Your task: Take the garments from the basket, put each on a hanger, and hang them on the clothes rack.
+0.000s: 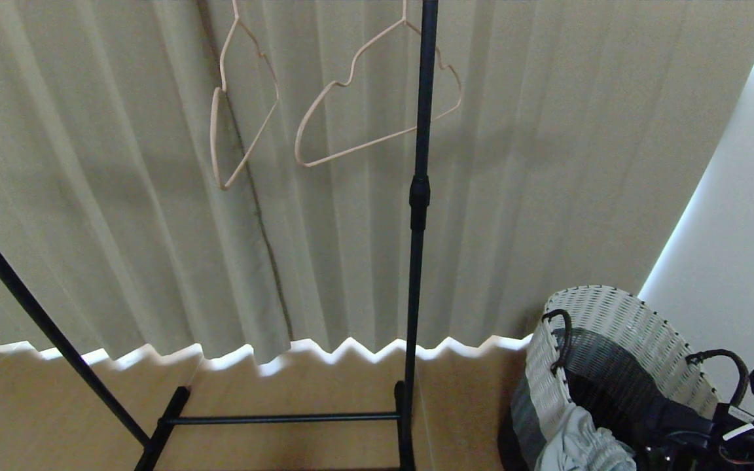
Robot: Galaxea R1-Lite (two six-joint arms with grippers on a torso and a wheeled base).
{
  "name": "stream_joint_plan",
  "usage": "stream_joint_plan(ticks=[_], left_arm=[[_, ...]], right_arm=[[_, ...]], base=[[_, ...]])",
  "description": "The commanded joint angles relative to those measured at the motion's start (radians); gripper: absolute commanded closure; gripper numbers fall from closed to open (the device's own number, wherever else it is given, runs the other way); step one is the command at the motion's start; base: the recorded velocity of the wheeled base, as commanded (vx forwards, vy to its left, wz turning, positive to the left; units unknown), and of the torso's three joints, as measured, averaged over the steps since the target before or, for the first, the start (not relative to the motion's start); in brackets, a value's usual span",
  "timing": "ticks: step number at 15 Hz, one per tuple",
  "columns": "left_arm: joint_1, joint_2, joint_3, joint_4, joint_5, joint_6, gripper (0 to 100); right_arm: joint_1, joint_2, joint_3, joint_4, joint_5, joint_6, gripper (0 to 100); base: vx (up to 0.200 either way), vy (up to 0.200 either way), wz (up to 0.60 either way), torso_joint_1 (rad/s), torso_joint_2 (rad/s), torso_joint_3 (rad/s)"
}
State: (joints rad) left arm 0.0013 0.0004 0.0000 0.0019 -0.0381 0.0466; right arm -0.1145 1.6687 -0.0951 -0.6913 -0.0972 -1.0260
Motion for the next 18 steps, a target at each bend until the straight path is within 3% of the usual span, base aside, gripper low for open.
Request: stream_joint_plan(ticks=[1,3,5,8,9,15,18], left_arm=[[0.0,0.0,0.0,0.0,0.0,-0.004,0],[0.0,0.0,0.0,0.0,0.0,-0.011,0],[0.0,0.0,0.0,0.0,0.0,-0.013,0],[0.0,0.0,0.0,0.0,0.001,-0.027,0],[0.0,0.0,0.0,0.0,0.0,-0.027,0],[0.0,0.0,0.0,0.0,0.0,-0.022,0],[0.0,0.0,0.0,0.001,-0.002,-0.014,0]], right_arm=[[0.01,-0.145,-0.012,0.001,-0.001,0.05,100],[0.041,-0.218,-0.048,0.012,-0.001,0.107,100],[0.095,-0.322,-0.137,0.119,-0.001,0.199,100],[0.116,-0.469,-0.377,0.486,-0.001,0.369,100],[0.116,-0.48,-0.416,0.533,-0.001,0.438,100],[0.107,-0.514,-0.492,0.544,-0.001,0.708,100],[0.107,-0.578,-0.508,0.53,-0.001,0.747,100]], base=[[0.0,0.0,0.0,0.0,0.0,0.0],[0.0,0.0,0.0,0.0,0.0,0.0],[0.0,0.0,0.0,0.0,0.0,0.0],[0.0,0.0,0.0,0.0,0.0,0.0],[0.0,0.0,0.0,0.0,0.0,0.0],[0.0,0.0,0.0,0.0,0.0,0.0],[0.0,0.0,0.0,0.0,0.0,0.0]])
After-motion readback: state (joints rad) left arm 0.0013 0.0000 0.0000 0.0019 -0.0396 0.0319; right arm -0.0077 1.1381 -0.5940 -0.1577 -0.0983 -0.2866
